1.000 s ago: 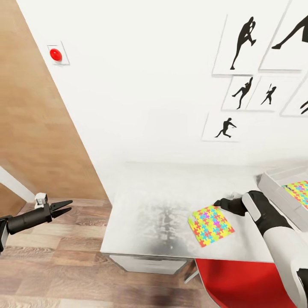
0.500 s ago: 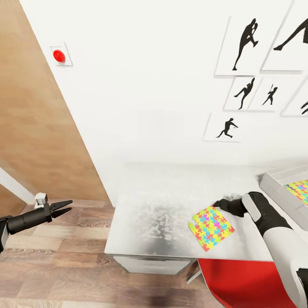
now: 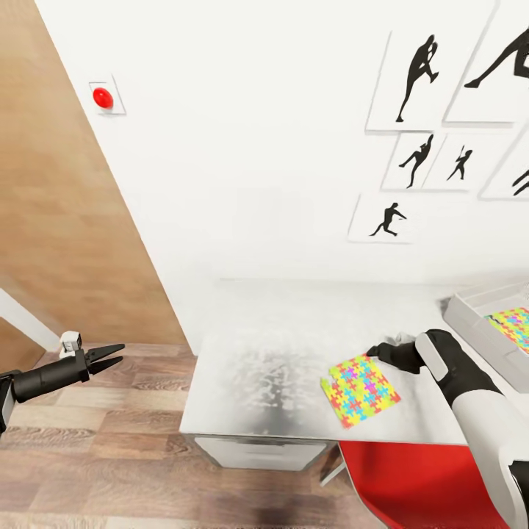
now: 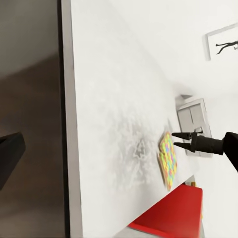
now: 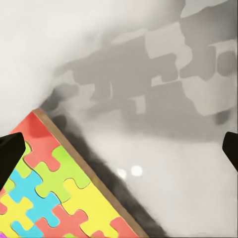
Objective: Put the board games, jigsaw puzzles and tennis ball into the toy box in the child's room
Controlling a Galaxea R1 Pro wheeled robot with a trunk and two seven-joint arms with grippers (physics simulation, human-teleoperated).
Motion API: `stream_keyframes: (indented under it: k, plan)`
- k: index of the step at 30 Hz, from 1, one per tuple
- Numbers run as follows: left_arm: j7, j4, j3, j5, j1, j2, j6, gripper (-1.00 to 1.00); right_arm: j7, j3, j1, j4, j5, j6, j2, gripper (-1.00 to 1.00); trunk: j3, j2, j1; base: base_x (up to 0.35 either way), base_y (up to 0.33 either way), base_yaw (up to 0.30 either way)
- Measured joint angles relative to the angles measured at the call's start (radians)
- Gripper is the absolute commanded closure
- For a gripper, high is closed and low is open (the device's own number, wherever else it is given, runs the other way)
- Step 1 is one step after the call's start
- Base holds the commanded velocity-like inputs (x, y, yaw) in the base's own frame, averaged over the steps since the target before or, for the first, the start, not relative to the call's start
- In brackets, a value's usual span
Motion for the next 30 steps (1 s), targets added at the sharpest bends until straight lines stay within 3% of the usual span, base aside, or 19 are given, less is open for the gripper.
stream_keyframes:
  k: [9, 23, 30]
  plan:
    - [0.0, 0.0, 0.0, 0.0, 0.0, 0.0, 0.0, -1.0, 0.0, 0.0, 0.0, 0.011, 0.003, 0.0, 0.003, -1.0, 0.006, 0.0, 0.0, -0.08, 0.055, -0.015]
    - [0.0, 0.0, 0.0, 0.0, 0.0, 0.0, 0.0, -1.0, 0.0, 0.0, 0.0, 0.011, 0.001, 0.0, 0.005, -1.0, 0.006, 0.0, 0.0, -0.197, 0.049, -0.001]
    - [0.0, -0.001, 0.0, 0.0, 0.0, 0.0, 0.001, -1.0, -0.002, 0.0, 0.0, 0.009, 0.019, 0.0, 0.004, -1.0, 0.007, 0.0, 0.0, -0.027, 0.187, 0.0]
